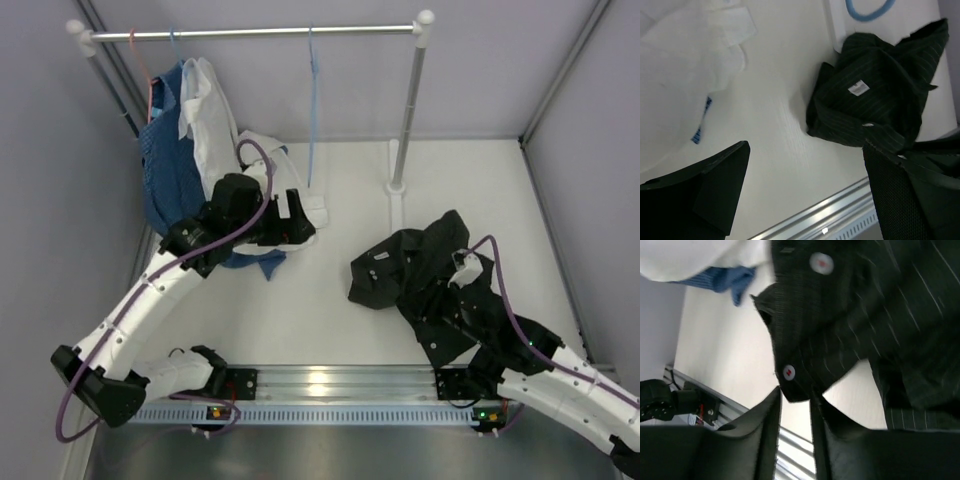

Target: Place the shirt on the hanger

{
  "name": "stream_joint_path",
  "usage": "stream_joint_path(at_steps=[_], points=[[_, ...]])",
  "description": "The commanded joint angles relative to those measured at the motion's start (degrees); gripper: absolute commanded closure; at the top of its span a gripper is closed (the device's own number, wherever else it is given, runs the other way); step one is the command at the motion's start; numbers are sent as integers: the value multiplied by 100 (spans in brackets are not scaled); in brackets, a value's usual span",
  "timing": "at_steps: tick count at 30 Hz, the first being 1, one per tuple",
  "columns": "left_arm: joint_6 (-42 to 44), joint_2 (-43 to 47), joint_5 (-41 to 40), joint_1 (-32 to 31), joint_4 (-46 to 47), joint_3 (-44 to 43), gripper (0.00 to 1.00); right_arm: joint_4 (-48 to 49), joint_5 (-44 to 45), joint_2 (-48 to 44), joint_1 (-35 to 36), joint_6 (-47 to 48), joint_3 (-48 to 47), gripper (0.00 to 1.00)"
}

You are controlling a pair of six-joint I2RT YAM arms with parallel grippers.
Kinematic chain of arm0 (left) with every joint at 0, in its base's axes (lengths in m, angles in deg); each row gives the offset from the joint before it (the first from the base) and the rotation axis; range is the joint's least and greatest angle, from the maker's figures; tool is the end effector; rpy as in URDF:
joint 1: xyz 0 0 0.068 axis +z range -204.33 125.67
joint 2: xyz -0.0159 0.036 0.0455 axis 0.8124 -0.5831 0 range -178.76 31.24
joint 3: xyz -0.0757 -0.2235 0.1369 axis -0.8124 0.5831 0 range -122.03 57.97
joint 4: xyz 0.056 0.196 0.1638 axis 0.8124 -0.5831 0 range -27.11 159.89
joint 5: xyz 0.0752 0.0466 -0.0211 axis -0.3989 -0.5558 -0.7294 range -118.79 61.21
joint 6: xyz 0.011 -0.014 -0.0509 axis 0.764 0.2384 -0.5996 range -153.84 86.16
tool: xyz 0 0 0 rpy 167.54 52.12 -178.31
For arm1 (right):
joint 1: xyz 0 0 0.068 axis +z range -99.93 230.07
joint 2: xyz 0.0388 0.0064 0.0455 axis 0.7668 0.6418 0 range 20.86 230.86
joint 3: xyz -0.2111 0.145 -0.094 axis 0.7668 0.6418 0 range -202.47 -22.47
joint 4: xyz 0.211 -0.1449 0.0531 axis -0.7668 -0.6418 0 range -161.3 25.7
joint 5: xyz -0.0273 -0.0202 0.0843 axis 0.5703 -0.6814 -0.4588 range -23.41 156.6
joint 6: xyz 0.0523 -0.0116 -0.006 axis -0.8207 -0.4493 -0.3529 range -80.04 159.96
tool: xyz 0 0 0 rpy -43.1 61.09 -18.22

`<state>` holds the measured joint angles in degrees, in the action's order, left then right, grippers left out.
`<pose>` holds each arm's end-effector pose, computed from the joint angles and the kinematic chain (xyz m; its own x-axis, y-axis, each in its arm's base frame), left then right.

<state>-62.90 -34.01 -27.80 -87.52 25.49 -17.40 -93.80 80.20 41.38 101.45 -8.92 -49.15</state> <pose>0.1927 -0.1268 0.3936 -0.6838 -0.1331 -0.7175 0.2599 0.8744 -0.4098 0.0750 0.0803 0.2490 -0.6331 0.3806 -0.6740 -0.2244 0.7432 0.6304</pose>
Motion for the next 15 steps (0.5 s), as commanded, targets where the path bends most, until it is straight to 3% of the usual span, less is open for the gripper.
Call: stream_joint_path(at_steps=[1, 5, 7, 9, 13, 15], points=[[-969, -75, 1139, -178, 1055, 880, 2, -1215, 274, 234, 171, -623, -109, 57], [-1496, -207, 1009, -732, 1381, 1550, 2, -2208, 800, 76, 180, -316, -1222, 27], [-1813, -330, 833, -1039, 1425, 1814, 2, -2561, 1152, 75, 171, 96, -1655, 20], [-1980, -391, 657, -1268, 1408, 1921, 2, -2561, 1310, 512, 171, 764, -2305, 20], [-2315, -234, 375, -1295, 1426, 2132, 2, -2832, 1513, 2304, 92, 1915, -3482, 16], [-2315, -102, 261, -1295, 1408, 2123, 2, -2947, 1322, 3517, -442, 2531, -4212, 16]])
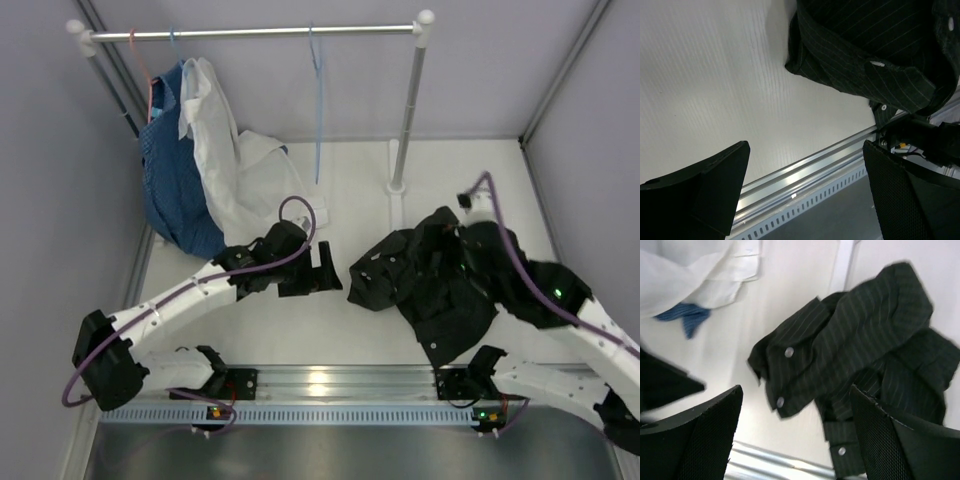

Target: Place the shirt on the hanger

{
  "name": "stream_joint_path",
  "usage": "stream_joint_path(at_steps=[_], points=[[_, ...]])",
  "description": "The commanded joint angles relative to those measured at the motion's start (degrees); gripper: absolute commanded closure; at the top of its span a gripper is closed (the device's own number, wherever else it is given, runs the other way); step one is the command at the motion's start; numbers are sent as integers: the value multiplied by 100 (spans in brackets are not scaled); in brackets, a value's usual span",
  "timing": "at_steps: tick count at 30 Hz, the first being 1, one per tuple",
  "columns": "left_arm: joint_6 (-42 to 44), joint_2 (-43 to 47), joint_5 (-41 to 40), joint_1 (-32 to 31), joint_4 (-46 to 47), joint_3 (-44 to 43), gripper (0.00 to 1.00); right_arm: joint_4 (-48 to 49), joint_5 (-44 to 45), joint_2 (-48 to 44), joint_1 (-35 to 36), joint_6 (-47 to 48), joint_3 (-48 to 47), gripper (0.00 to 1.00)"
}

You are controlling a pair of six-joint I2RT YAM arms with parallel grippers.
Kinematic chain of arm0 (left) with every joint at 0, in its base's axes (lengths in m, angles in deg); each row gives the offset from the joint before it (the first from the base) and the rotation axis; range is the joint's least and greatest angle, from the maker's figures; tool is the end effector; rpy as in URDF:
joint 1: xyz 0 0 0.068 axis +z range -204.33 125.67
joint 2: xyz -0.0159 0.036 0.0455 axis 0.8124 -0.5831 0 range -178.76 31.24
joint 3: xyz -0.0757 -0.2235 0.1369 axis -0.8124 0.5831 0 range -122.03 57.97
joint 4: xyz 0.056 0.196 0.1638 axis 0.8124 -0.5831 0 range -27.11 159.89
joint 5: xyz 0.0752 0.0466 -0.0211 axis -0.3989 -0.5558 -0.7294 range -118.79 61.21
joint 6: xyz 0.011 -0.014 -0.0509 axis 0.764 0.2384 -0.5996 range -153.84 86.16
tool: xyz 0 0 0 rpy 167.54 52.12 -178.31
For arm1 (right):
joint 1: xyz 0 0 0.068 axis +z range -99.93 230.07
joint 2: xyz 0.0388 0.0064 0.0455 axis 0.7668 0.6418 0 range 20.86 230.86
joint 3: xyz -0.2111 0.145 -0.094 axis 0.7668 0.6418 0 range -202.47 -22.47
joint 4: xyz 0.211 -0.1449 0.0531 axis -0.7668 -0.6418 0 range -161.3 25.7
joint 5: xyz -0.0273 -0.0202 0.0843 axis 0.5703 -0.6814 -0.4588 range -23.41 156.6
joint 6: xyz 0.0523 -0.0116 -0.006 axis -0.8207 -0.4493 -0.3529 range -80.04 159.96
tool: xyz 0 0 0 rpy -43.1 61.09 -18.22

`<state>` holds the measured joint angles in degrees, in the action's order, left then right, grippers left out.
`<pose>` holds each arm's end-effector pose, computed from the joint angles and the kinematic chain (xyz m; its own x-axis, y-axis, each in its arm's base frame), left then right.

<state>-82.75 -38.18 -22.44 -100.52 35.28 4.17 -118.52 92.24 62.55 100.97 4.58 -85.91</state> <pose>0.1697 -0.1826 0.2683 -0.9272 -0.1155 -0.3563 0.1025 0.8367 -0.5379 0.0862 0.0815 0.3786 -0.5478 0.1536 -0.8224 -0.1865 0.9358 0.2990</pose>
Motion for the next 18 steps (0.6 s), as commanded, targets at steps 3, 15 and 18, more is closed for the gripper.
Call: stream_joint_path(at_steps=[3, 15, 18], points=[[-444, 561, -511, 5, 394, 45, 2, -502, -864, 2753, -1510, 1875, -1397, 18], [-682, 1300, -793, 5, 166, 713, 2, -915, -1896, 5990, -1767, 3238, -3693, 25], [-612, 1353, -855, -3, 34, 731, 2, -1161, -1486, 6176, -1776, 3335, -3527, 33]])
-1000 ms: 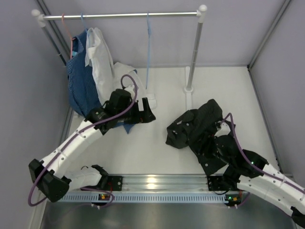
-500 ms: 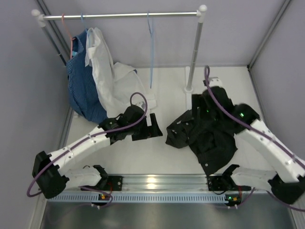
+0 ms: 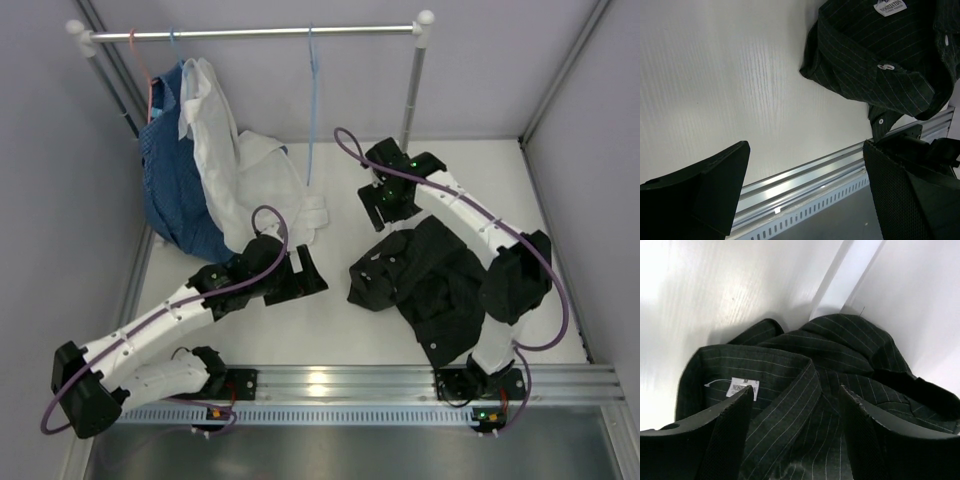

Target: Place the shirt on the hanger

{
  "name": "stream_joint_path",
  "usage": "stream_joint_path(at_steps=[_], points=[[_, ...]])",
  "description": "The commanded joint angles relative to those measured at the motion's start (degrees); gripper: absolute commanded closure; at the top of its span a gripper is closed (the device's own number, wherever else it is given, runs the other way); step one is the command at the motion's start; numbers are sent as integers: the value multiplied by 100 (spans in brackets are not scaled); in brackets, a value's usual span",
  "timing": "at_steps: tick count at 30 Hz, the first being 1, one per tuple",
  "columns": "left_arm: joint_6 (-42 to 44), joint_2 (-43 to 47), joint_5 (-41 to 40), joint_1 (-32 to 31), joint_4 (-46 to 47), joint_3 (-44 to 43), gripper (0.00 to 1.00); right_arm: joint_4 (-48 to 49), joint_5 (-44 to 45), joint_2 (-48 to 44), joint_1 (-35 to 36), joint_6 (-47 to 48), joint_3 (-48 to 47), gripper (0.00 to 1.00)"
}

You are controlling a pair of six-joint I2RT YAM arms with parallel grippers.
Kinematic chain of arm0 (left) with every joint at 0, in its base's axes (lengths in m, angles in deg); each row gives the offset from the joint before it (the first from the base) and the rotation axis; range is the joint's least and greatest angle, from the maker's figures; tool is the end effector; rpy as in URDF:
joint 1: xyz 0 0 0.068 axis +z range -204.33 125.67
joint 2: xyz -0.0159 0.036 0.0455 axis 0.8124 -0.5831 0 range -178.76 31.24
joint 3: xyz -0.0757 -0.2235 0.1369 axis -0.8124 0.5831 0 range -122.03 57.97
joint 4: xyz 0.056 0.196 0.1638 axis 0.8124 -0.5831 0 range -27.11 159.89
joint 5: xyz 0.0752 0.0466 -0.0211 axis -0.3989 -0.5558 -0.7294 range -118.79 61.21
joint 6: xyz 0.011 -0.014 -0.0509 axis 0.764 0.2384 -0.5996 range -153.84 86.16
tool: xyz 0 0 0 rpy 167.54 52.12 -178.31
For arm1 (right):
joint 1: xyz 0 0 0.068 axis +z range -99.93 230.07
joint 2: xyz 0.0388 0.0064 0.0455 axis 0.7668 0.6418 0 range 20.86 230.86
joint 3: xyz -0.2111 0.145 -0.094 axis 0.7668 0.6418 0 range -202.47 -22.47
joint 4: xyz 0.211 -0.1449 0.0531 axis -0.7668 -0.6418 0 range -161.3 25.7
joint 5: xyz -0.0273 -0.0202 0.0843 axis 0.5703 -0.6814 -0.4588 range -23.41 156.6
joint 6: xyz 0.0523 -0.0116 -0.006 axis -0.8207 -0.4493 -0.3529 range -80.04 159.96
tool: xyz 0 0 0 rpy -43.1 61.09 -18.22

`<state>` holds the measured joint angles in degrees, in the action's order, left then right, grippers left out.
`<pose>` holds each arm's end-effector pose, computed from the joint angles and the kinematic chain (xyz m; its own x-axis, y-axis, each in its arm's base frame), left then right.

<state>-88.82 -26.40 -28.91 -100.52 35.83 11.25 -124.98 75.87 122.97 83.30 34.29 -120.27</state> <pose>0.1442 -0.1502 0.2715 -0.8710 -0.2750 -0.4071 0.0127 0.8157 -0.5783 0.3129 0.1981 0.3142 -0.8021 -0.4089 -0.4352 -0.4065 0.9077 -0.1037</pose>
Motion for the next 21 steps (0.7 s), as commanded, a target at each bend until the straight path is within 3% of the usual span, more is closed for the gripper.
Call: stream_joint_path(at_steps=[1, 6, 7, 16, 17, 18, 20, 21], points=[[-4, 175, -190, -4, -74, 31, 2, -523, 197, 91, -19, 365, 5, 34], [-21, 193, -164, -4, -83, 119, 2, -602, -73, -182, -54, 321, 726, 39], [-13, 175, -172, -4, -83, 137, 2, -602, -154, -182, -54, 347, 927, 44], [277, -228, -94, 5, -83, -47, 2, -541, -611, -183, -71, 304, 1211, 51], [312, -273, -67, -3, -83, -74, 2, -497, -655, -200, -71, 277, 1211, 54], [321, -317, -24, -4, -83, -109, 2, -479, -621, -226, -71, 225, 1193, 67], [339, -414, -14, -3, -83, -179, 2, -444, -507, -384, -71, 84, 1132, 79], [348, -440, -14, 5, -74, -197, 2, -435, -471, -445, -63, 49, 1088, 90]])
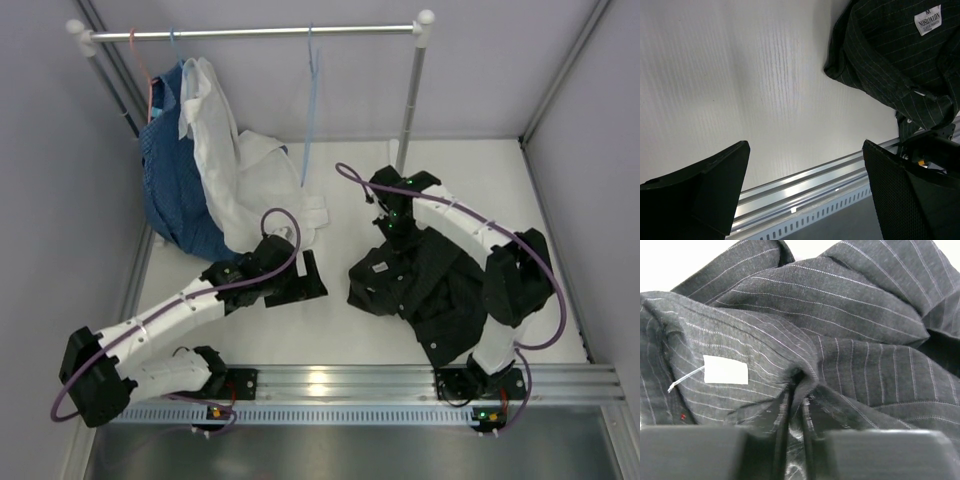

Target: Place the shirt on the hanger

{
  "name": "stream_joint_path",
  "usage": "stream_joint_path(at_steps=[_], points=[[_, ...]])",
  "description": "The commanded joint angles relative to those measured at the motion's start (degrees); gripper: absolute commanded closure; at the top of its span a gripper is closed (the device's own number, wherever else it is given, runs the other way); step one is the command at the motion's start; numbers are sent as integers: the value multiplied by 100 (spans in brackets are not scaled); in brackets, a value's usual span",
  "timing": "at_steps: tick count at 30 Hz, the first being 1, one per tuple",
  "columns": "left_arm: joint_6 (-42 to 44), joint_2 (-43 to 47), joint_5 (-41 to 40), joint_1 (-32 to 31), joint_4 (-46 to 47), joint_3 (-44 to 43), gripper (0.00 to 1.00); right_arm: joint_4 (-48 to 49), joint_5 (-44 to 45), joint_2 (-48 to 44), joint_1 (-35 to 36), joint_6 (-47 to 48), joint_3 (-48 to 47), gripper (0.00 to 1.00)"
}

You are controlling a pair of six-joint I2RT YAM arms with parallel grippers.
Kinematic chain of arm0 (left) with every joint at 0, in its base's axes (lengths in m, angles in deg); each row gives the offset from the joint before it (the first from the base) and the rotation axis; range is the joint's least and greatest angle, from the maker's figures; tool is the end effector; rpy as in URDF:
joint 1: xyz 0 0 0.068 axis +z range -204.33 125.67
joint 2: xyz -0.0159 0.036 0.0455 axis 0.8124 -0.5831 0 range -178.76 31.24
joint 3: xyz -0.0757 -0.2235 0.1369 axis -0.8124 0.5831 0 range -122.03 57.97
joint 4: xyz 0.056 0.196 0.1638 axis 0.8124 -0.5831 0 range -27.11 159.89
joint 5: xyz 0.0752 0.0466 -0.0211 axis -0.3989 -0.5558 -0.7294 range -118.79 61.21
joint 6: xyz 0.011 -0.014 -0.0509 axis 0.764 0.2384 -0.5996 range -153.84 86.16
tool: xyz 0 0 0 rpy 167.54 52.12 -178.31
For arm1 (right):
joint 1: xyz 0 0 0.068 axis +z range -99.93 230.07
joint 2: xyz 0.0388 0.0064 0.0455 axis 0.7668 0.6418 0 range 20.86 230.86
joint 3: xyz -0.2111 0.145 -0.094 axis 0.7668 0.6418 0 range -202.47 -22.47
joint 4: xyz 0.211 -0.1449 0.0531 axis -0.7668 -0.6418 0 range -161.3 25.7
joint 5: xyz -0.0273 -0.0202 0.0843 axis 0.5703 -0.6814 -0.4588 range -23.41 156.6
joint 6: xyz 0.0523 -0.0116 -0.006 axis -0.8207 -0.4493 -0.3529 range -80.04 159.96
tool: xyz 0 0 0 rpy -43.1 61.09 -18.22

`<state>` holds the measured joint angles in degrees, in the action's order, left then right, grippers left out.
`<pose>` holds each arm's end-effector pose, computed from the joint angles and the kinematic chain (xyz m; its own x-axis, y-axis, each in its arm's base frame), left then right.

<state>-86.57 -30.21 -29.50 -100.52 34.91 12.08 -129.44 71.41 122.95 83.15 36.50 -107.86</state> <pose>0.1496 -0.1553 0.2528 -0.8936 -0.2179 -0.3924 0.0083 0.8661 -0.4999 0.2888 0.1845 0.2504 -0.8601 -0.4885 -0.1468 -0.4828 0.8725 -0.0745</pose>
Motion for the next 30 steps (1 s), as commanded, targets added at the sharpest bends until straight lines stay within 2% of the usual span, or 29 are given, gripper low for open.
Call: stream_joint_path(at_steps=[1, 3, 6, 10, 17, 20, 23, 27, 29, 30], points=[[140, -147, 45, -3, 26, -341, 2, 2, -8, -565, -56, -207, -258, 95], [158, -262, 45, -3, 53, -412, 2, 28, -16, -715, -56, -207, -364, 100], [123, -560, 308, -3, 298, -526, 2, 238, -77, -1137, -56, -198, -208, 100], [-315, -990, 650, 5, 1586, -465, 2, 1150, -209, -2075, -56, -304, 449, 100], [-1046, -1835, 502, -83, 2741, -824, 2, 2092, -394, -3229, -47, -453, 1550, 100], [-1195, -2055, 291, -249, 2978, -1088, 2, 2243, -333, -3633, -56, -462, 1893, 100], [-1275, -2371, 238, -355, 3067, -1273, 7, 2445, -289, -4011, -65, -524, 2148, 100], [-1292, -2784, 212, -556, 3068, -1353, 36, 2542, -236, -4319, -117, -594, 2228, 100], [-1284, -2872, 194, -601, 3076, -1387, 48, 2533, -227, -4425, -135, -611, 2193, 100], [-1275, -2933, 194, -627, 3085, -1414, 59, 2533, -236, -4442, -144, -612, 2141, 100]])
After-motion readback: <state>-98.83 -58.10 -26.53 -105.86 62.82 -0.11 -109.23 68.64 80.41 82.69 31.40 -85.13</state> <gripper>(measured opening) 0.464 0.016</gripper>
